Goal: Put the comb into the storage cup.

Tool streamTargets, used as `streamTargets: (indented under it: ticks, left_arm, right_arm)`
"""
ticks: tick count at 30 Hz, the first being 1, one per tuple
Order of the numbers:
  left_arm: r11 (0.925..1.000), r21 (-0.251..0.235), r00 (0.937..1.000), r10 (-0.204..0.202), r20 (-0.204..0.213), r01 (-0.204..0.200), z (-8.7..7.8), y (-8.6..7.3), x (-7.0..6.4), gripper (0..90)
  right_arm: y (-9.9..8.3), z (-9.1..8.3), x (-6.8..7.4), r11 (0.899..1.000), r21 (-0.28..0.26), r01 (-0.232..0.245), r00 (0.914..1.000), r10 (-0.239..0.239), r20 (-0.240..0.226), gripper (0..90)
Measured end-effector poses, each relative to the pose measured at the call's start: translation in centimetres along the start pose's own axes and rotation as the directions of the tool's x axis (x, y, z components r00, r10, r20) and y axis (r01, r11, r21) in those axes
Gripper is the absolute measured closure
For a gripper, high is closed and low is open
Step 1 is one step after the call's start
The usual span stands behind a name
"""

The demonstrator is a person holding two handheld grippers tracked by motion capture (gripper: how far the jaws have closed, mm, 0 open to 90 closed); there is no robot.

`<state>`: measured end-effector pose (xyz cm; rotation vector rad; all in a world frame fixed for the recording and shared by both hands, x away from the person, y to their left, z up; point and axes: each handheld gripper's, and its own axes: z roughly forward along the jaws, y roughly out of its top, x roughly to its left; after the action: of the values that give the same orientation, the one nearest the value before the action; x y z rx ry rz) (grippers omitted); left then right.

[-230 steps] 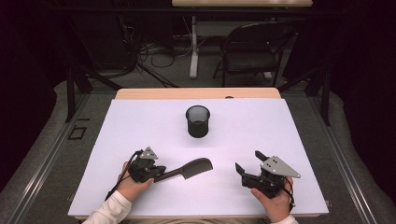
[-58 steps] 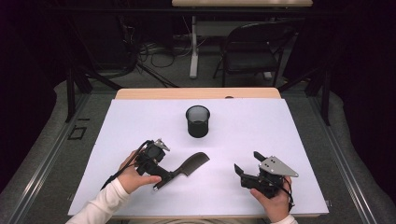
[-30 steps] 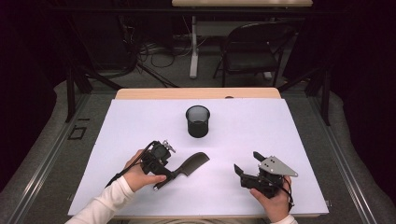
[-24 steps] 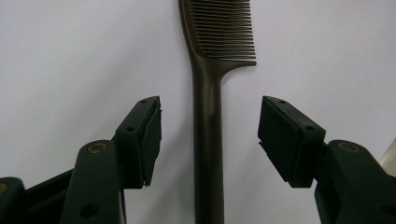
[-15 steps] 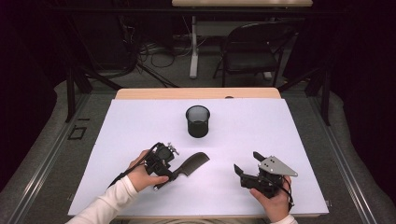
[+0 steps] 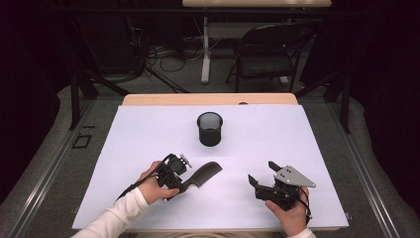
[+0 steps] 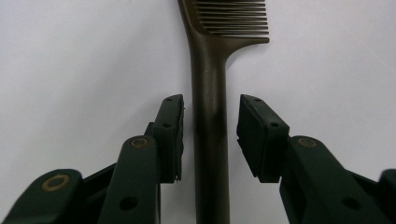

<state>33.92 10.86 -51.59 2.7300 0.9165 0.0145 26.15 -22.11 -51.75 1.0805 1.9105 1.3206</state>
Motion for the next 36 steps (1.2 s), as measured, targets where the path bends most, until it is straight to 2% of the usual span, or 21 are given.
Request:
streamTargets:
  ticks: [6, 13, 36]
  left_arm:
    - [0.9996, 0.025, 0.9998, 0.011, -0.014, -0.01, 0.32, 0.15, -0.18, 64.8]
    - [0.9997, 0.024, 1.0, -0.002, -0.006, 0.002, 0.7, 0.23, -0.14, 66.8]
    - [0.9994, 0.031, 0.9995, -0.014, -0.03, 0.015, 1.02, 0.13, -0.25, 71.8]
  right_arm:
    - [0.0, -0.02, 0.0, 1.0, 0.002, -0.001, 1.0, 0.001, 0.0, 17.2]
    - [0.0, -0.02, -0.01, 1.0, 0.002, 0.001, 1.0, -0.001, -0.001, 17.1]
    - [-0.03, 0.03, 0.0, 1.0, 0.001, -0.001, 1.0, 0.001, -0.001, 17.2]
